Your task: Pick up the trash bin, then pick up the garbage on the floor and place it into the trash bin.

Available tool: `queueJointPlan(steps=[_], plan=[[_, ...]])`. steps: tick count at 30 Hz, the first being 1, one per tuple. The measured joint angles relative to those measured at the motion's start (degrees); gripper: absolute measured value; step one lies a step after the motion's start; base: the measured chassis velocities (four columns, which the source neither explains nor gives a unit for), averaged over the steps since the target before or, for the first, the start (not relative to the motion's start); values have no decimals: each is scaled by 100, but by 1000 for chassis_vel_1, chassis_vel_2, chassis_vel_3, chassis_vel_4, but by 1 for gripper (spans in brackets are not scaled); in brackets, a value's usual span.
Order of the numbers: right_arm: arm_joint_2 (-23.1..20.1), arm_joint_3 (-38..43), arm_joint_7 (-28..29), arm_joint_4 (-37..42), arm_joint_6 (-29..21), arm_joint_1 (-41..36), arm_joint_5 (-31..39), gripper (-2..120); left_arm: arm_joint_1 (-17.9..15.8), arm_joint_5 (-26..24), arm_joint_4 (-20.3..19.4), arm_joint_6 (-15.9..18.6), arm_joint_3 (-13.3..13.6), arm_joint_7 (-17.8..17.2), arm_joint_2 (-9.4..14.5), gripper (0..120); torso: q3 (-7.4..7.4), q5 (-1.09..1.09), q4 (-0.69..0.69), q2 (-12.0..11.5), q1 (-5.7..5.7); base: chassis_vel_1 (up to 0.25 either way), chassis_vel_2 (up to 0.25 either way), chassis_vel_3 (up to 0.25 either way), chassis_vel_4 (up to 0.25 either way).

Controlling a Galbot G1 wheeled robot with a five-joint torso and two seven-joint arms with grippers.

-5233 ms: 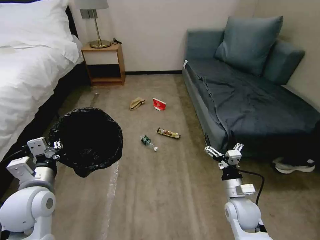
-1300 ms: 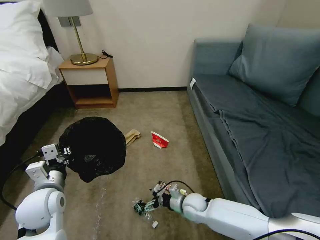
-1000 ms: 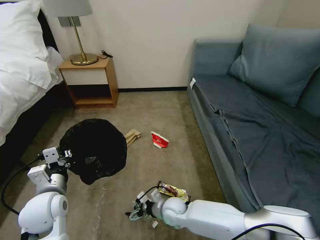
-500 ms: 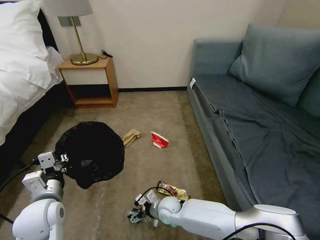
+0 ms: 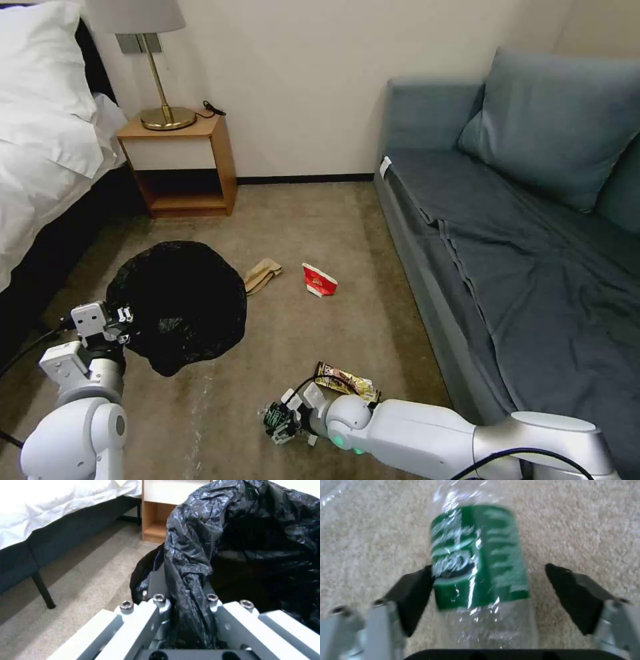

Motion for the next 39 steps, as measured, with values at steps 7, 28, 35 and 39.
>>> queueJointPlan(steps=[7, 28, 35, 39], plan=[[-32, -18, -85, -134, 168, -49, -112, 54, -12, -22, 28, -1, -34, 11, 25, 4, 0, 0, 0, 0, 0, 0, 0, 0, 0], [-384, 1345, 209, 431, 400, -144, -216, 23, -179, -185, 296, 48, -163, 12, 116, 4, 0, 0, 0, 0, 0, 0, 0, 0, 0], [-244, 2525, 440, 679, 715, -169, -269, 23, -266, -267, 445, 77, -125, 6, 151, 4, 0, -1, 0, 0, 0, 0, 0, 0, 0], [-154, 2900, 569, 868, 845, -88, -282, 23, -299, -303, 526, 77, -107, 6, 149, 4, 0, 0, 0, 0, 0, 0, 0, 0, 0]])
